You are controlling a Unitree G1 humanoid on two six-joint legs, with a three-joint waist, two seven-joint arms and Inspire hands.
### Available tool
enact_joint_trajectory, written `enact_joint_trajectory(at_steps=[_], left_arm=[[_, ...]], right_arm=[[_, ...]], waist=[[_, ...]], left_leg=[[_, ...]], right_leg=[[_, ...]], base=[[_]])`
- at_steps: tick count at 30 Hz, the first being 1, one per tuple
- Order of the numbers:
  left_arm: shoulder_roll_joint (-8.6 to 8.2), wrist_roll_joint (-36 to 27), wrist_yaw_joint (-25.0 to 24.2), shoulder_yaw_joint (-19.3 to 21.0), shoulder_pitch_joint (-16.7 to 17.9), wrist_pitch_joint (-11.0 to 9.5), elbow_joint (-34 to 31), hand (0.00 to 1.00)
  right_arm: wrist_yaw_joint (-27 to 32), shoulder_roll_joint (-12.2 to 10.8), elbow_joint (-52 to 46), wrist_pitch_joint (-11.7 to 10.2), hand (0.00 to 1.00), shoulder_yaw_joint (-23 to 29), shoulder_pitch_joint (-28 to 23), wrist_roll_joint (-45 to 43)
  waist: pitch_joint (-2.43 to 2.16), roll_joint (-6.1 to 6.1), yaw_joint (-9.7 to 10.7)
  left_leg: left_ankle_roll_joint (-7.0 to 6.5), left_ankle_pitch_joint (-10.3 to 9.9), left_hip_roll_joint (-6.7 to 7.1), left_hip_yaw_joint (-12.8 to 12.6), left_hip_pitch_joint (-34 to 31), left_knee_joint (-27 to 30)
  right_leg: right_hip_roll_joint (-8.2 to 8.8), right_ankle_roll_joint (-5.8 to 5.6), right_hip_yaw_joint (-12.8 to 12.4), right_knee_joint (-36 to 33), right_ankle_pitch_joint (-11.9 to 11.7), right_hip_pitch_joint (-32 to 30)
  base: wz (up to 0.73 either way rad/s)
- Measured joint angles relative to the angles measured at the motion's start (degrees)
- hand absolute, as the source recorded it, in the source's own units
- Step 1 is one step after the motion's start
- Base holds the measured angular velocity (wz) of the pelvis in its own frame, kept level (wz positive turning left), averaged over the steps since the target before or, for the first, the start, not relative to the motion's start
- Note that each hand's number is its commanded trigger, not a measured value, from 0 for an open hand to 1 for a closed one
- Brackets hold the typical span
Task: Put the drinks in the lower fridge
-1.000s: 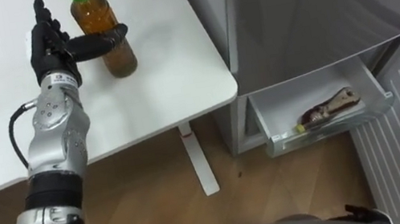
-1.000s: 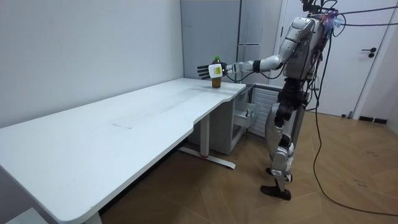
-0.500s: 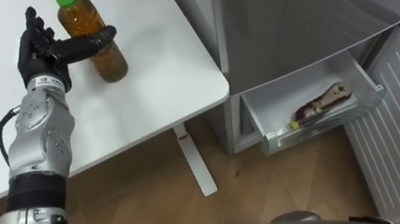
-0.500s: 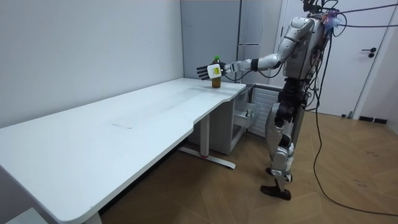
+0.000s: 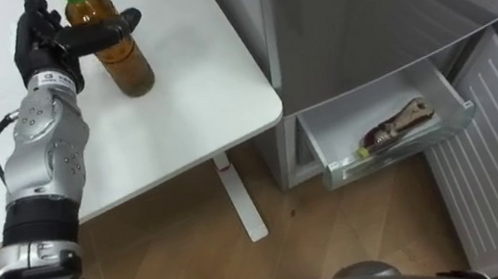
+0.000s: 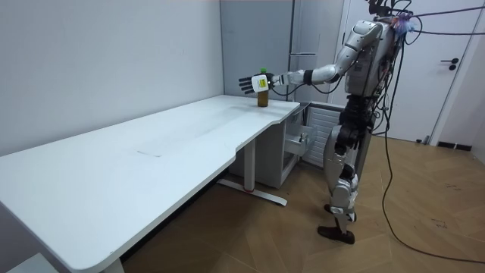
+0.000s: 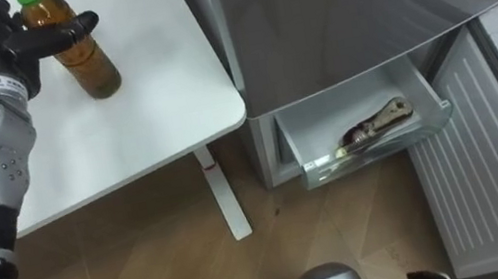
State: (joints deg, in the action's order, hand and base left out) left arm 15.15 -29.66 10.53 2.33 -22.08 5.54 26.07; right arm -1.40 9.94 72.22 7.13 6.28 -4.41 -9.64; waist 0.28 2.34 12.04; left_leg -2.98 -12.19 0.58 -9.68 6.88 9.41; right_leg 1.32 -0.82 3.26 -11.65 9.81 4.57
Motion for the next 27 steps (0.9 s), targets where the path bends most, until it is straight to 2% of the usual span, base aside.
enact_joint_trajectory(at_steps=[14, 27], left_arm=[[0.06, 0.07, -1.28, -0.26, -0.69, 0.8, 0.01, 1.0], [0.04, -0.11, -2.47, -0.26, -0.72, 1.02, 0.83, 1.0]], right_arm=[[-0.04, -0.05, -0.57, 0.0, 0.0, -0.52, 0.62, 0.31], [0.03, -0.2, -0.25, -0.12, 0.0, -0.52, 1.17, 0.12]], waist=[[-0.06, 0.19, 0.27], [0.21, -0.2, 0.19]], left_leg=[[-0.01, -0.01, 0.01, 0.01, -1.16, 0.19], [-0.02, 0.0, 0.06, 0.07, -0.7, 0.25]], right_leg=[[0.0, 0.0, -0.01, 0.0, 0.0, -0.82], [0.07, 0.0, -0.1, 0.09, 0.0, -0.56]], base=[[-0.01], [0.0]])
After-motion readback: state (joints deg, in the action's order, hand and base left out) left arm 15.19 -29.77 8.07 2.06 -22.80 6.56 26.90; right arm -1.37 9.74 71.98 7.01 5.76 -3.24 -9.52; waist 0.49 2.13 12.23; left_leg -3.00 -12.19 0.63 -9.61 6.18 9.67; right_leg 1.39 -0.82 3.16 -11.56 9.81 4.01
